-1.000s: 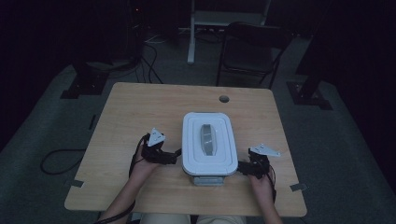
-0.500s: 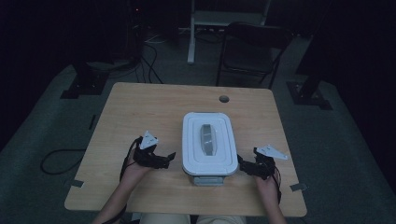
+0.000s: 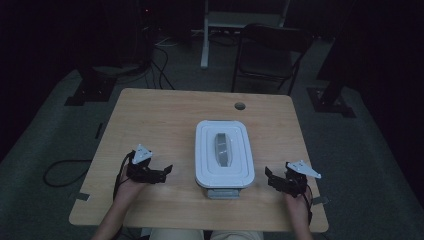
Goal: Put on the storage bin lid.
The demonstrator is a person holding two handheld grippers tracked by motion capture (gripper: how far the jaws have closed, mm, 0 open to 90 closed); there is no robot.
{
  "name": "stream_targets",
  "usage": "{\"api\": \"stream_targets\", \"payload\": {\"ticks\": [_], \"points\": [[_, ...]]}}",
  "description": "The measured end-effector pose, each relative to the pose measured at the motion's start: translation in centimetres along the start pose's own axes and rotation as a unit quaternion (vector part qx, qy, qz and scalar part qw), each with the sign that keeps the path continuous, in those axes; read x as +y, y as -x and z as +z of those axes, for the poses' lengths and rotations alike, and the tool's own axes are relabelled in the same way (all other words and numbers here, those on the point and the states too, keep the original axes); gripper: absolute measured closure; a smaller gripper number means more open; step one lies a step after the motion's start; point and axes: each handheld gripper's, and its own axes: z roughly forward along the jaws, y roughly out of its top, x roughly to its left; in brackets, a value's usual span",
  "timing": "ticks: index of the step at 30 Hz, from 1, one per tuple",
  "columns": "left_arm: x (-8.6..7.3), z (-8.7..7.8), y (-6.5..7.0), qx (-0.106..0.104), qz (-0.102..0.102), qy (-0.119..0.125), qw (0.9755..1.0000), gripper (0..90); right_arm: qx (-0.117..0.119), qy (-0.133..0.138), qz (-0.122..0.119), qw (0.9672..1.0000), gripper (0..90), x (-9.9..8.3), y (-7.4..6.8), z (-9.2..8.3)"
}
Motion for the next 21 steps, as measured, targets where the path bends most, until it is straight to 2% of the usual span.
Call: {"api": "stream_targets", "payload": {"ticks": [7, 9, 11, 12, 15, 17, 21], "points": [[-1.7, -1.6, -2.1, 0.027, -0.026, -0.008, 0.9993, 0.5, -0.047, -0.007, 0.012, 0.9988, 13.6, -0.3, 1.3, -0.4], [-2.3, -1.9, -2.5, 0.027, -0.035, -0.012, 0.9989, 0.5, -0.062, -0.027, 0.015, 0.9976, 13.8, -0.2, 1.3, -0.5], [-2.8, -2.2, -2.8, 0.033, -0.045, -0.014, 0.9984, 0.5, -0.077, -0.030, 0.015, 0.9965, 13.8, -0.2, 1.4, -0.7], [-3.1, -2.3, -3.0, 0.040, -0.051, -0.014, 0.9978, 0.5, -0.080, -0.031, 0.016, 0.9962, 13.8, -0.3, 1.5, -0.7], [-3.6, -2.7, -3.4, 0.057, -0.052, -0.020, 0.9968, 0.5, -0.085, -0.038, 0.010, 0.9956, 13.8, -0.4, 2.1, -0.6], [-3.9, -3.0, -3.8, 0.067, -0.054, -0.024, 0.9960, 0.5, -0.089, -0.045, 0.017, 0.9949, 13.8, -0.6, 2.4, -0.6], [-4.2, -3.9, -4.9, 0.089, -0.064, -0.012, 0.9938, 0.6, -0.092, -0.055, 0.024, 0.9940, 13.9, -0.9, 3.0, -0.4]]}}
